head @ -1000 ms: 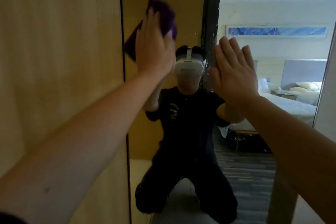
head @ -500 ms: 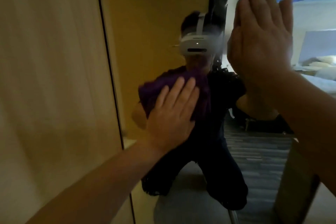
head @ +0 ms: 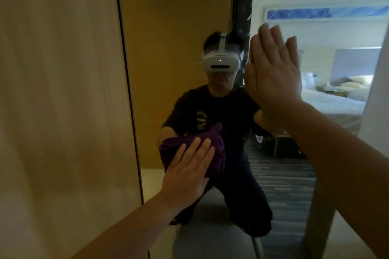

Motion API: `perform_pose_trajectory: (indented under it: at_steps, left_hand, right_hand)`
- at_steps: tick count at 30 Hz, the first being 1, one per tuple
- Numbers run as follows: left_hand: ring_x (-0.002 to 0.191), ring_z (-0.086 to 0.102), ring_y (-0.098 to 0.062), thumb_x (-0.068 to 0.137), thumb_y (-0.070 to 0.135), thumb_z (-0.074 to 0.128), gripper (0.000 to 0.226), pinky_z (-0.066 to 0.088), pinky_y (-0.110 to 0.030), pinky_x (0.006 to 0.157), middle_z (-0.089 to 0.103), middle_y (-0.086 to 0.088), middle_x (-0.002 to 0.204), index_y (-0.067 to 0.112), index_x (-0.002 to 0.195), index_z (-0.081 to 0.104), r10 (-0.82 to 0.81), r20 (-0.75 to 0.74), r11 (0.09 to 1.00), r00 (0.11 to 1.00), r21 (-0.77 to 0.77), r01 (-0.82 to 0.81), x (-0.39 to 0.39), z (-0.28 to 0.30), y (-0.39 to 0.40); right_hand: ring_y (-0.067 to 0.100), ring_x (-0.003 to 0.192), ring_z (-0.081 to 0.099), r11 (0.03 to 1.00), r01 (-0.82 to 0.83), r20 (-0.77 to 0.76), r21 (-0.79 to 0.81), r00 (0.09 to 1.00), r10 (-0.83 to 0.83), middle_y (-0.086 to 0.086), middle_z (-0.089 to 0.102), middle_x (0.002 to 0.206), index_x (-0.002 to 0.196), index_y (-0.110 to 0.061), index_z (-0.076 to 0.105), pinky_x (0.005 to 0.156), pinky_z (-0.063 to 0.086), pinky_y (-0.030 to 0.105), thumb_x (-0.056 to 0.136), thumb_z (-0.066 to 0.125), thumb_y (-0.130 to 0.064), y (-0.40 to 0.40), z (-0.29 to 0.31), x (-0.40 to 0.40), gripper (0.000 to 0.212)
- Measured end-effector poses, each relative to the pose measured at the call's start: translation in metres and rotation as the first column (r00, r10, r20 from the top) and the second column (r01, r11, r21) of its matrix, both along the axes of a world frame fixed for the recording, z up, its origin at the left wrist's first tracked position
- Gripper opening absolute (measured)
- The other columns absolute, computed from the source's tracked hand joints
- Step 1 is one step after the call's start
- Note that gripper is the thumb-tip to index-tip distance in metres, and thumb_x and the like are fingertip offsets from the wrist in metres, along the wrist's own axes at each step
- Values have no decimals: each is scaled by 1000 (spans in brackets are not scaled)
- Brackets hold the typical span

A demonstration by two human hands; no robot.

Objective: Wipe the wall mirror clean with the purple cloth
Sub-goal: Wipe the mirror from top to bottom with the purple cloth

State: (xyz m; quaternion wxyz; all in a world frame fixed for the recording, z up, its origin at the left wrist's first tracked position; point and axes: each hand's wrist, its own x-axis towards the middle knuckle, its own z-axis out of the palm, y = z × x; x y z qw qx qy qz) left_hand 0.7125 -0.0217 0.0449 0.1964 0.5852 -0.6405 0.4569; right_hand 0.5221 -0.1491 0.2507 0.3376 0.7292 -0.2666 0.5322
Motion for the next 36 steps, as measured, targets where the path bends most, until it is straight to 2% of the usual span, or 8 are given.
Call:
perform_pose_trajectory:
  at_steps: [3, 5, 10, 14, 21, 28, 30, 36]
  left_hand:
    - [150, 12, -26, 93, 30, 47, 63, 15, -49, 120, 25, -8, 160, 10, 150, 32, -69, -192, 990, 979, -133, 43, -9, 99, -12]
    - [150, 11, -25, 98, 34, 41, 59, 13, -48, 121, 21, -7, 161, 11, 151, 30, -68, -239, 972, 969, -233, 11, -16, 179, -25]
    - [150, 5, -23, 103, 39, 30, 57, 5, -44, 122, 11, -4, 164, 17, 155, 19, -19, -212, 942, 977, -331, -54, -49, 346, -50]
    - [150, 8, -23, 103, 42, 24, 58, 7, -44, 121, 12, -5, 164, 17, 155, 18, 39, -121, 933, 992, -351, -79, -65, 392, -66]
    - [148, 19, -28, 99, 44, 33, 63, 19, -48, 119, 24, -9, 160, 11, 152, 28, 28, 19, 936, 999, -352, -20, -63, 277, -69]
    - [147, 20, -30, 77, 43, 69, 91, 18, -48, 118, 24, -9, 160, 11, 151, 28, 24, 157, 992, 987, -124, -4, -53, 46, -49]
    - [148, 19, -29, 75, 41, 70, 91, 16, -47, 119, 20, -6, 161, 13, 151, 28, 38, 183, 998, 982, -52, -29, -49, -7, -44]
    - [147, 23, -25, 85, 37, 58, 69, 22, -47, 116, 29, -3, 158, 18, 148, 36, -17, 154, 1000, 988, 0, 17, -49, -20, -31]
  right_hand:
    - [26, 153, 8, 1000, 14, -59, 26, 998, -12, 12, 17, 164, 154, -8, 27, 124, 3, 47, 107, 30, -33, -2, 2, -14, 54]
    - [27, 153, 8, 998, 30, -7, 51, 1000, -29, 13, 18, 164, 154, -7, 28, 124, 5, 51, 105, 29, -35, -7, 1, -27, 56]
    - [25, 153, -9, 981, 175, -46, 84, 984, -171, 12, 0, 167, 158, -9, 11, 122, 4, 56, 105, 19, -44, -18, -3, -43, 64]
    - [26, 154, 1, 996, 86, 19, 36, 996, -87, 12, 12, 165, 156, -8, 22, 123, 4, 54, 105, 22, -43, -25, -3, -40, 62]
    - [31, 151, 20, 995, -68, 117, -74, 990, 76, 16, 31, 159, 149, -3, 39, 124, 9, 51, 106, 30, -30, -35, -6, -41, 52]
    - [30, 151, 21, 995, -90, 179, -40, 979, 96, 14, 33, 159, 147, -5, 43, 123, 13, 52, 105, 32, -28, -34, -15, -51, 49]
    - [32, 151, 21, 996, -81, 180, -27, 980, 84, 15, 32, 159, 146, -4, 44, 123, 13, 53, 104, 33, -27, -36, -21, -57, 49]
    - [31, 153, 10, 996, -26, 106, 82, 994, 18, 16, 21, 163, 151, -5, 35, 123, 7, 53, 104, 30, -32, -32, -40, -75, 55]
